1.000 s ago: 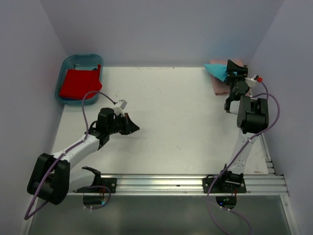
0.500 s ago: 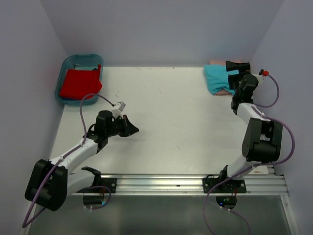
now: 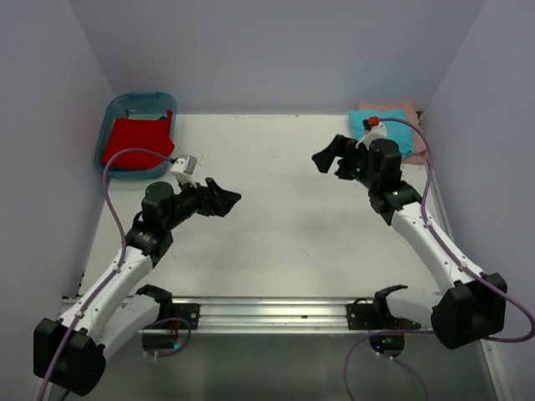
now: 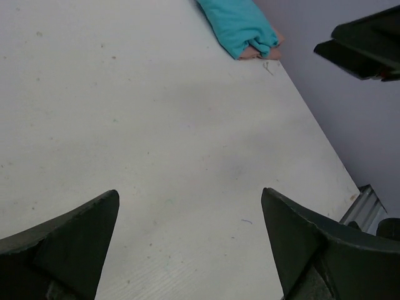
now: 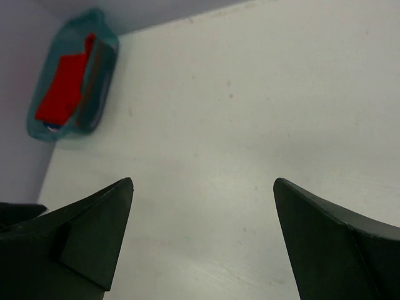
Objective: Fold and stack the t-shirts
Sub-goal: Neatly place the folded tshirt to the corner
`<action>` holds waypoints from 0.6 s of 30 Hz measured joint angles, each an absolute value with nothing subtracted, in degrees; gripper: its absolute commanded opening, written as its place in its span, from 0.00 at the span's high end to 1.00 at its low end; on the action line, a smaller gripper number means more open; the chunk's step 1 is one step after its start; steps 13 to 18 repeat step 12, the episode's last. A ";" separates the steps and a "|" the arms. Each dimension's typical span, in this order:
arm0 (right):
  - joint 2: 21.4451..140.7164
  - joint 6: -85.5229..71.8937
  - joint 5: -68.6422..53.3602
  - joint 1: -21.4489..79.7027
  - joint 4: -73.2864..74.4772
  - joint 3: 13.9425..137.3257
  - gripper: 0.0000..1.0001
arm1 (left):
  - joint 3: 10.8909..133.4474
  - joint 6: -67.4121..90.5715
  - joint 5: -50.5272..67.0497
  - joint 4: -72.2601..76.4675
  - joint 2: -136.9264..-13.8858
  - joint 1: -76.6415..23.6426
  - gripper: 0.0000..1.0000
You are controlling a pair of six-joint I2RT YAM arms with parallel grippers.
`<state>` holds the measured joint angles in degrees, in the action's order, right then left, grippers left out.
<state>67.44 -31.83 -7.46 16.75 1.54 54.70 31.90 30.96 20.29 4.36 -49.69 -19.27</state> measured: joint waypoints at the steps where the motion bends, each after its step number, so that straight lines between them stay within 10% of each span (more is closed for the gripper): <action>1: 67.99 -30.00 -7.99 17.02 4.19 55.02 0.01 | 32.73 30.81 20.03 4.14 -49.60 -19.27 0.00; 18: 66.72 -22.59 -14.59 25.32 19.35 52.49 0.01 | 34.20 30.39 18.96 -3.20 -47.40 -19.27 0.00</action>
